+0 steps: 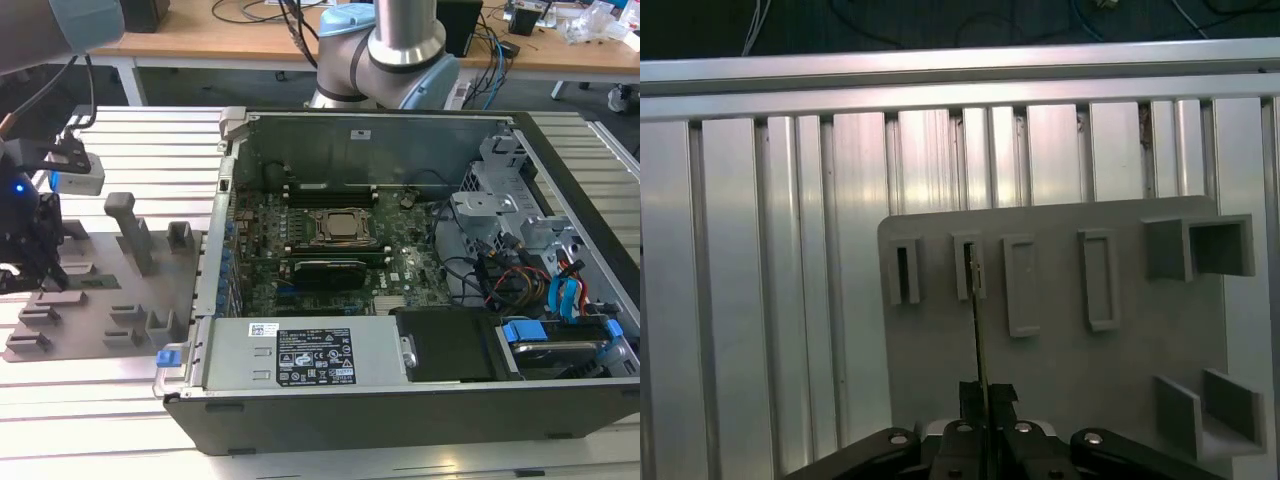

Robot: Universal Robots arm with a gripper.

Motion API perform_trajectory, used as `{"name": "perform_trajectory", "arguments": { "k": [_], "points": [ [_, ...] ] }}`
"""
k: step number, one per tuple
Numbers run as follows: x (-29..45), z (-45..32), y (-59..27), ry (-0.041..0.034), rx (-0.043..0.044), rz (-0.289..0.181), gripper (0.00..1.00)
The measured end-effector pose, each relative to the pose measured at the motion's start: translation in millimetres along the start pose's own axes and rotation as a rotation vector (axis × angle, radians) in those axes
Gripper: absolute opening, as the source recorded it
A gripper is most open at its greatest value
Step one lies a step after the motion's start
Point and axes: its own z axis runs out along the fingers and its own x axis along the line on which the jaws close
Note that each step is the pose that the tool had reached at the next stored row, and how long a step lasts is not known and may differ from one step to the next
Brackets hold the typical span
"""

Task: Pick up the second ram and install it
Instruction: 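Pick up the second ram and move it above second insertion slot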

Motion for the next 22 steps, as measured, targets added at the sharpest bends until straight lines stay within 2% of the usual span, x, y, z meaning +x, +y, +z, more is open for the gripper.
{"name": "perform_trajectory", "arguments": {
  "k": [5, 15, 20, 22],
  "points": [
    [-0.2, -12.1, 0.1, 0.0, 0.0, 0.0, 0.14],
    [-1.0, -48.0, 0.4, 0.0, 0.0, 0.0, 0.14],
    [-1.5, -76.5, 0.5, 0.0, -0.0001, 0.0, 0.14],
    [-1.8, -90.8, 0.6, 0.0, 0.0, 0.0, 0.14]
  ]
}}
